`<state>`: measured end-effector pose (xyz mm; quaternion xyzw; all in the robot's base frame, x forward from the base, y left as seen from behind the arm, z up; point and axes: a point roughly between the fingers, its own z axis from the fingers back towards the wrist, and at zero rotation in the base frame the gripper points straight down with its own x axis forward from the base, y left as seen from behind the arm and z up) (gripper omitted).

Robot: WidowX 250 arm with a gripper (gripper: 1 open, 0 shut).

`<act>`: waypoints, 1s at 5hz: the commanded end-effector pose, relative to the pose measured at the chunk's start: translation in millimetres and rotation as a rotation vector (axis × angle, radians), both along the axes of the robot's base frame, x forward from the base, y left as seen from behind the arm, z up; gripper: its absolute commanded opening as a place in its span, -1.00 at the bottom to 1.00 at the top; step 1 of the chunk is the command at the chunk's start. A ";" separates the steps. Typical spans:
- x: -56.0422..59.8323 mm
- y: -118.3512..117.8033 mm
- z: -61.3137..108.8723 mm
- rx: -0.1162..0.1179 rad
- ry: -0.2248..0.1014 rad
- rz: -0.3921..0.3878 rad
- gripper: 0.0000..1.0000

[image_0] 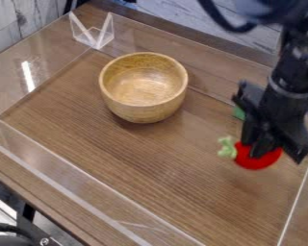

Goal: Move the red fruit to the left

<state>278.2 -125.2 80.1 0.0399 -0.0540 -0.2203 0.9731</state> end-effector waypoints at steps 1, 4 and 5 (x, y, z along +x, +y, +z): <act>7.5 16.3 50.1 -0.033 -0.122 -0.021 -1.00; -14.8 103.4 60.3 -0.002 -0.163 0.152 -1.00; -17.3 110.3 68.8 0.003 -0.171 0.168 -1.00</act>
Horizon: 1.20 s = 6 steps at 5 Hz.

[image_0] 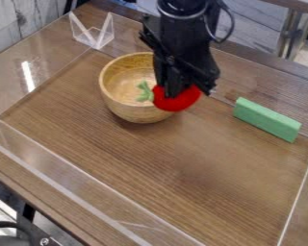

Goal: Move the red fruit to the left

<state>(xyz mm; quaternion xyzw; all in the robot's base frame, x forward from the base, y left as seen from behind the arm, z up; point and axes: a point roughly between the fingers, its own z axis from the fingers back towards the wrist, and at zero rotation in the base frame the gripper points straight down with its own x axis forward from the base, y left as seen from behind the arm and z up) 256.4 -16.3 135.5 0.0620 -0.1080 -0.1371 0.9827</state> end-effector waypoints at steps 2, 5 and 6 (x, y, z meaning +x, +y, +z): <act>9.1 8.3 29.1 0.012 -0.069 0.048 -1.00; -6.1 22.2 34.4 0.025 -0.075 0.128 -1.00; -14.6 25.8 35.9 0.028 -0.079 0.141 -1.00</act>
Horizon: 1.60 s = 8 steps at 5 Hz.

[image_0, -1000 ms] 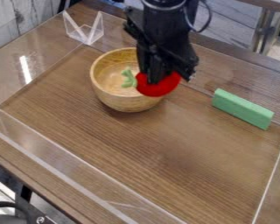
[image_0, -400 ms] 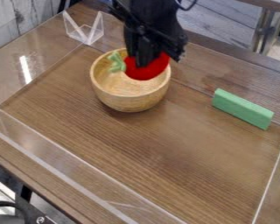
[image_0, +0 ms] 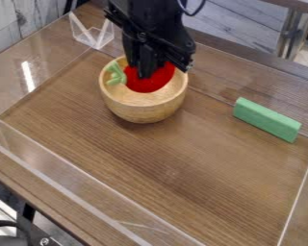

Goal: Move the red fruit to the left

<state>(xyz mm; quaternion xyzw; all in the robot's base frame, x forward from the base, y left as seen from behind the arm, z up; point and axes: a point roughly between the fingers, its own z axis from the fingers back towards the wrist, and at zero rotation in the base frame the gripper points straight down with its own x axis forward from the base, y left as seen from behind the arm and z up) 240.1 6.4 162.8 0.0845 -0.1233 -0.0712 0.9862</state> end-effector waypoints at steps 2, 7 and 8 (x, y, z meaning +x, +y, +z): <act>10.1 12.7 22.7 0.008 -0.037 -0.056 -1.00; 33.3 151.7 2.2 0.055 0.057 0.031 -1.00; 42.2 181.0 -11.0 0.060 0.083 0.072 -1.00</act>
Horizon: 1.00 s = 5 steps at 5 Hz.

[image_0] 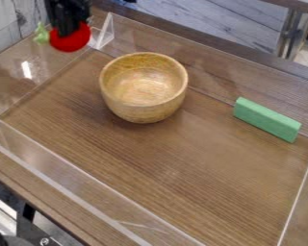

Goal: Move the red fruit to the left

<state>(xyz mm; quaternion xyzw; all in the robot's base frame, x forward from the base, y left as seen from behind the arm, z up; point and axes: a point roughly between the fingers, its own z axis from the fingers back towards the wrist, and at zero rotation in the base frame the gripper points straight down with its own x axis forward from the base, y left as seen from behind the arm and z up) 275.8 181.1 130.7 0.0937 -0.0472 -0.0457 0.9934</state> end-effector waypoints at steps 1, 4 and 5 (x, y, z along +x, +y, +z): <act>15.2 29.3 7.5 0.040 -0.043 0.032 -1.00; 59.1 31.3 -45.7 0.036 0.000 0.176 -1.00; 67.4 32.1 -64.4 0.024 0.006 0.212 -1.00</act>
